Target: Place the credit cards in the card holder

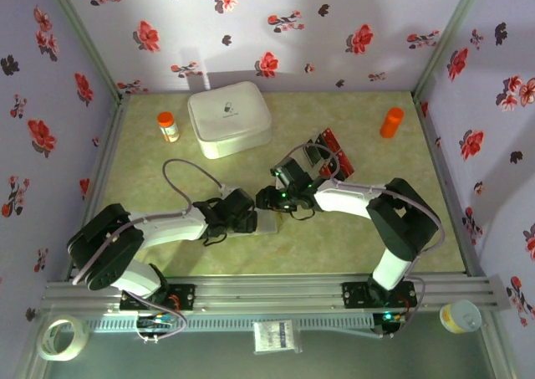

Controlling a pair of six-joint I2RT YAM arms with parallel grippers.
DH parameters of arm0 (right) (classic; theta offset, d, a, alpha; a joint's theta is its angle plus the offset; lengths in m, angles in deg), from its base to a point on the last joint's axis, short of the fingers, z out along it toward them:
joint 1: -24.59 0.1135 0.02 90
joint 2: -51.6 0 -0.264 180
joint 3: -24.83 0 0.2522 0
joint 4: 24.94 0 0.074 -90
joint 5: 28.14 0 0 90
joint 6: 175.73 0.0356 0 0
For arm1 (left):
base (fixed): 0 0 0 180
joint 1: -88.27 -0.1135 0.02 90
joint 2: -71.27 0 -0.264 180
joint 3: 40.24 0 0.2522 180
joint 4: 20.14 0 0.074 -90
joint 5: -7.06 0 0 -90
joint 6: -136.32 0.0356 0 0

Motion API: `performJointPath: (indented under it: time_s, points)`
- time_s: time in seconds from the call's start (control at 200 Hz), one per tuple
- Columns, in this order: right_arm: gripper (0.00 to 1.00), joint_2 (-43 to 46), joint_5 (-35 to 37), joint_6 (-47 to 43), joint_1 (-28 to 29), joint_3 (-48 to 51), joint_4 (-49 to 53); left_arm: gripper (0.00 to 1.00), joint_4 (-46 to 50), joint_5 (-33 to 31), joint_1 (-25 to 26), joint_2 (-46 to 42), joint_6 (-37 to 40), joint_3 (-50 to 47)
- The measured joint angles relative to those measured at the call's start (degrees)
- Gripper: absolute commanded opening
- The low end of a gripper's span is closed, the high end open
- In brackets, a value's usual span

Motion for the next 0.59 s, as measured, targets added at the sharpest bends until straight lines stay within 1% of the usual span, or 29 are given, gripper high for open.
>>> performJointPath:
  time_s: [0.355, 0.595]
  points:
    - [0.48, -3.69, -1.68, 1.53, 0.0, 0.02, -3.67, 0.92, 0.0, -0.02, 0.0, 0.0, 0.0, 0.0]
    - [0.48, -3.91, -3.04, 2.71, 0.0, 0.04, -4.79, 0.92, -0.04, -0.02, 0.0, 0.0, 0.0, 0.0]
